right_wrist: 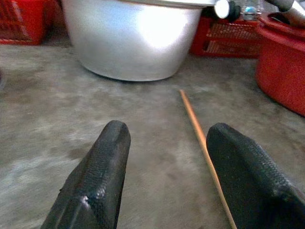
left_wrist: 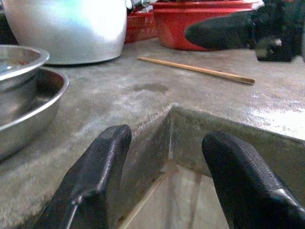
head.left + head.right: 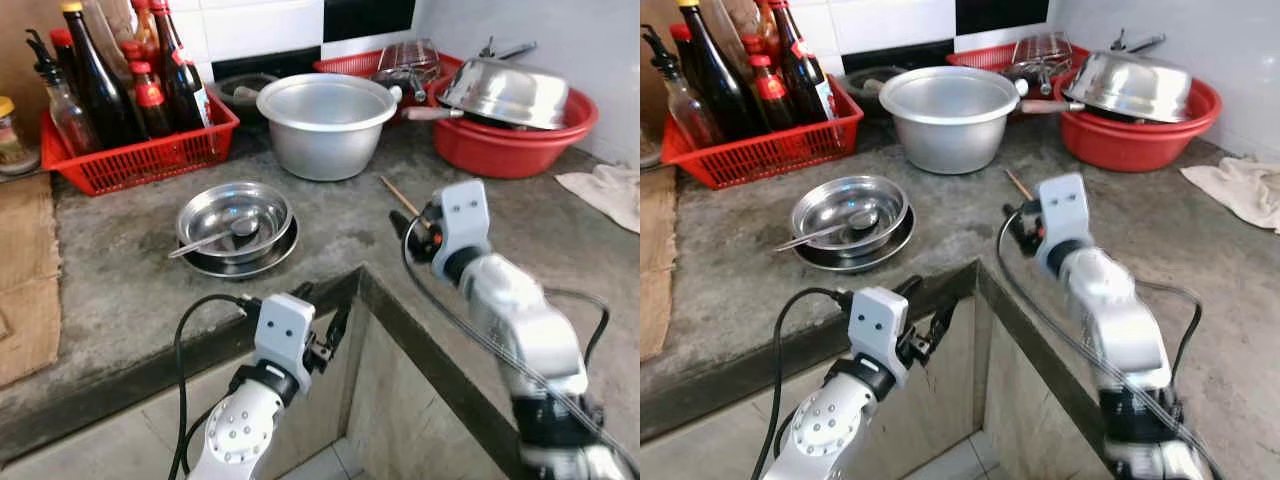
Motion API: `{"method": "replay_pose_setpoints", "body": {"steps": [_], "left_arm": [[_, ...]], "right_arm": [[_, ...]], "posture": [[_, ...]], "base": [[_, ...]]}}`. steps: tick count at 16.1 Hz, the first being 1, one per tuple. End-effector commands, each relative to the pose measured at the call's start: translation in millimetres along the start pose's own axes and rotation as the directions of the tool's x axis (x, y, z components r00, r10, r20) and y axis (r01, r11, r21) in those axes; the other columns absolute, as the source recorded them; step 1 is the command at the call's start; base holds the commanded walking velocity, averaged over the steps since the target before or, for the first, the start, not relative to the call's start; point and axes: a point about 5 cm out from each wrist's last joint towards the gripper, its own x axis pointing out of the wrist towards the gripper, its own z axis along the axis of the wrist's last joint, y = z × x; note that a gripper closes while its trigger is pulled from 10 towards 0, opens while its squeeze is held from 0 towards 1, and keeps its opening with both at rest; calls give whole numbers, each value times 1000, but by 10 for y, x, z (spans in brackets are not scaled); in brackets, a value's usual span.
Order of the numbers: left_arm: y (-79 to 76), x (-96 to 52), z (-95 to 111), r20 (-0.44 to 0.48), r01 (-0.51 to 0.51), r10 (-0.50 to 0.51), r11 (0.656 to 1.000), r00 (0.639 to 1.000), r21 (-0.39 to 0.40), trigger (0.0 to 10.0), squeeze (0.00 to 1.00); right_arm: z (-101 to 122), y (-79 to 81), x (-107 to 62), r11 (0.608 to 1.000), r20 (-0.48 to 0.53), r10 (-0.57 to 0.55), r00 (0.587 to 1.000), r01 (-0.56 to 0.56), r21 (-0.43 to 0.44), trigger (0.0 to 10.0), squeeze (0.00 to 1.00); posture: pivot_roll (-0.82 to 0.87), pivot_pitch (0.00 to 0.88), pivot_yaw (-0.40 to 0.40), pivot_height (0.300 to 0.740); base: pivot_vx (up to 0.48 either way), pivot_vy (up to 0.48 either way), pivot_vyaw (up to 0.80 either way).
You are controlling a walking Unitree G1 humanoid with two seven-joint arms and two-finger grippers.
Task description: Kitchen organization
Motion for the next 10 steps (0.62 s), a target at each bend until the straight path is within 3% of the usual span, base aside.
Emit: {"method": "replay_pose_setpoints", "body": {"steps": [1,2,5,6,7,8,10], "left_arm": [[-33,-33,3,-11,16,-16,1000,1000,-4,10000,0],[-46,-43,-1,-15,21,-21,1000,1000,-10,10000,0],[-96,-65,-2,-20,37,-38,999,999,-26,10000,0],[-105,-69,-3,-20,40,-41,999,999,-30,10000,0],[-122,-78,-1,-20,42,-43,999,999,-34,10000,0],[-130,-87,5,-21,37,-38,999,999,-33,10000,0],[-122,-91,8,-22,34,-34,999,999,-32,10000,0]], "right_arm": [[6,-114,70,1000,-57,8,998,-9,-6,10000,0],[20,-201,123,999,-90,22,996,-25,-33,10000,1000],[6,-318,184,992,-184,81,980,-97,-84,10000,1000],[0,-359,198,992,-201,72,977,-91,-87,10000,780],[-16,-455,231,993,-244,60,968,-84,-89,10000,0],[-38,-571,259,992,-307,59,950,-90,-87,10000,0],[-31,-614,284,994,-328,63,942,-87,-59,10000,0]], "posture": [[193,117,-30,740],[194,122,-33,740],[196,133,-42,740],[197,134,-42,740],[199,139,-50,740],[199,139,-51,740],[199,139,-51,740]], "base": [[0,0,0],[0,0,0],[0,0,0],[0,0,0],[0,0,0],[0,0,0],[0,0,0]]}}
